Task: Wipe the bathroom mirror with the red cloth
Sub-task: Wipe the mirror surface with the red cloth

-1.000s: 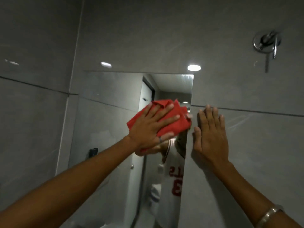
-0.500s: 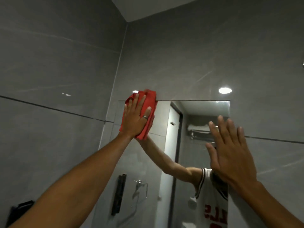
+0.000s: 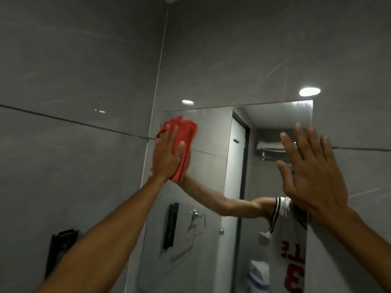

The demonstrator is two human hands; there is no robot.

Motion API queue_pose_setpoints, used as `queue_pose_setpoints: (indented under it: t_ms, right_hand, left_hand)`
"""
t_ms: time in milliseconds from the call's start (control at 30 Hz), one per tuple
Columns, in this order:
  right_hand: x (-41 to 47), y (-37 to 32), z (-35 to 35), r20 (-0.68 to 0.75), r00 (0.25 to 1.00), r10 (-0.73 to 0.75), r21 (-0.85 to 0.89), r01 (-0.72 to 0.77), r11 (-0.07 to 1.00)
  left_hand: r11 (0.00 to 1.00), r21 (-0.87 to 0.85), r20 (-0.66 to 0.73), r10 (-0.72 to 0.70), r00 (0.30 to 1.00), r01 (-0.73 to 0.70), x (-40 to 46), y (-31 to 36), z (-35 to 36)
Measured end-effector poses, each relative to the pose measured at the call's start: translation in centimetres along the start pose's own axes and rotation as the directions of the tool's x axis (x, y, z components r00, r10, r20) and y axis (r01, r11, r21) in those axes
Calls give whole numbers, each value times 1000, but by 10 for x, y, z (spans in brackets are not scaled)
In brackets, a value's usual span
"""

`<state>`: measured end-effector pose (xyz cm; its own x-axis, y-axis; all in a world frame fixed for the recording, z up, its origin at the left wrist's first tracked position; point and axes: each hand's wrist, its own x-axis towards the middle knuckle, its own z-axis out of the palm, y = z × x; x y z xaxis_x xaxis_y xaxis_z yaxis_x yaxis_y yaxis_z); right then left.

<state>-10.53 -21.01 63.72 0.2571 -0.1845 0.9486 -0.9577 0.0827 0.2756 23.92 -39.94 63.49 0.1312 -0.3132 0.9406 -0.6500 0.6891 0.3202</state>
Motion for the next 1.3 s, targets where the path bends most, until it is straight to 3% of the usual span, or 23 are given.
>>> queue_pose_setpoints:
  t_ms: [33,67,100,167,200,233,267,300,333,367,400,467,500,533,600,633,700,833,967,1167,1300]
  right_hand:
    - [-1,-2,1,-1,1000,8,8,-8,1000]
    - [1,-2,1,-5,1000,15,9,-15,1000]
    - [-3,-4,2,-1,1000,27,10,-27,1000]
    - [-11,-5,2,-7,999,36,15,-36,999]
    - [-22,-8,4,3,1000,29,18,-29,999]
    - [-33,-12,7,6,1000,14,7,-14,1000]
    - [-50,-16,10,16,1000,-2,-13,2,1000]
    - [-66,-20,13,22,1000,-21,-26,22,999]
    - [-81,-22,15,34,998,-49,-37,50,998]
    - [-95,-24,17,54,996,-74,-51,77,996]
    - [-107,-24,20,71,993,-97,-67,102,992]
    - [-130,-26,22,100,986,-134,-73,141,987]
    - [-139,-29,22,107,984,-146,-74,154,985]
    - [-149,-31,24,123,980,-156,-86,167,982]
    - [-168,-36,25,147,974,-173,-87,187,979]
    - [-174,-38,24,151,972,-180,-81,194,978]
    - [-182,-39,26,148,972,-183,-79,196,977]
    - [-184,-42,31,102,980,-171,-45,176,983]
    - [-185,-43,25,100,982,-161,3,161,987]
    - [-184,-31,-2,59,983,-172,381,137,914]
    - [-203,2,-27,96,994,-58,431,11,902]
  left_hand:
    - [975,-59,-46,-218,975,215,-9,-2,1]
    - [945,-79,-62,-324,944,319,-17,2,5]
    - [960,-42,-40,-279,959,278,-36,2,8]
    - [999,18,50,28,998,-29,-78,-13,18]
    - [993,24,78,112,991,-114,-99,-25,18]
    - [998,3,54,58,997,-58,-114,-35,17]
    - [991,-57,6,-124,992,124,-129,-42,20]
    - [946,-106,-24,-311,950,307,-140,-47,21]
    - [910,-119,-27,-402,915,396,-150,-46,21]
    - [933,-77,-9,-354,935,352,-162,-45,20]
    - [976,-25,42,-217,975,218,-176,-49,18]
    - [999,40,143,13,990,-19,-204,-62,16]
    - [999,33,129,4,992,-9,-215,-67,15]
    - [994,-11,91,-103,990,105,-225,-73,16]
    - [895,-117,22,-431,902,431,-243,-78,20]
    - [843,-127,9,-526,851,522,-254,-79,20]
    - [811,-105,-6,-579,815,576,-284,-85,25]
    - [854,-58,-7,-519,855,517,-362,-61,49]
    - [932,-16,39,-361,932,362,-425,15,85]
    - [986,16,149,-165,975,165,-449,166,125]
    - [999,10,221,27,975,-30,-446,190,124]
